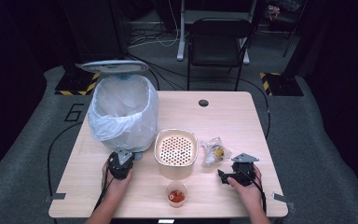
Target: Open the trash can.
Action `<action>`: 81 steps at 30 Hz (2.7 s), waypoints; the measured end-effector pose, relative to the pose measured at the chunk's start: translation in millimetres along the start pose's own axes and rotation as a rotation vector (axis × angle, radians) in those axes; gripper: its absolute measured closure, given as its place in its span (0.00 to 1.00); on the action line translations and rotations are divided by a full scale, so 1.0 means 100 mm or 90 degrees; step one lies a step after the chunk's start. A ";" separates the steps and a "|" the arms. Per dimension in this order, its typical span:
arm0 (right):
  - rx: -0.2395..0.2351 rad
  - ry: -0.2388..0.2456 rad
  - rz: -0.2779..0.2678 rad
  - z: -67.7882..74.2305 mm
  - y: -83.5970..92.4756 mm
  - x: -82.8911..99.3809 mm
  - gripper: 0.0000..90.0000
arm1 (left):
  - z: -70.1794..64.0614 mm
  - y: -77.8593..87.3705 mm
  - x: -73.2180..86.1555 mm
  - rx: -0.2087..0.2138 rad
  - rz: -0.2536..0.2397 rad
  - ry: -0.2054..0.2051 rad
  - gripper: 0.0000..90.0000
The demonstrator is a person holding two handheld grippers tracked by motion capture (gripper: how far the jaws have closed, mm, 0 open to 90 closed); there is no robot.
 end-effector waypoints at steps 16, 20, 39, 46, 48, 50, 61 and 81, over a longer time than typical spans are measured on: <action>0.004 -0.006 -0.006 -0.02 0.15 -0.07 0.36 | 0.03 -0.01 0.00 0.016 -0.005 0.020 1.00; -0.002 -0.018 -0.021 -0.01 0.22 -0.13 0.37 | 0.03 0.00 0.00 0.016 0.002 0.019 1.00; -0.019 -0.011 -0.037 0.10 0.30 -0.62 0.35 | 0.01 0.00 0.00 -0.001 -0.006 -0.006 1.00; -0.013 -0.014 -0.032 0.16 0.17 -0.71 0.30 | -0.01 0.00 0.00 -0.007 -0.002 -0.018 1.00; -0.002 -0.014 -0.030 0.17 0.12 -0.76 0.25 | -0.01 0.00 0.00 -0.004 -0.004 -0.013 1.00; 0.000 -0.013 -0.031 0.18 0.10 -0.78 0.25 | -0.01 0.00 0.00 -0.004 -0.004 -0.013 1.00; 0.013 -0.012 0.011 0.19 -0.19 -0.75 0.26 | -0.01 0.00 0.00 -0.008 -0.003 -0.023 1.00; -0.033 -0.005 0.030 0.17 -0.31 -0.66 0.72 | -0.01 0.00 0.01 -0.013 -0.009 -0.036 1.00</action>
Point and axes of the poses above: each handheld gripper's, and its own axes: y roughly backward along the jaws, x roughly out of its underside, z roughly to its left, the point moved 2 cm from there along -y, roughly forward along the jaws, and after that the axes turned 7 degrees about y, right-handed, at the moved point
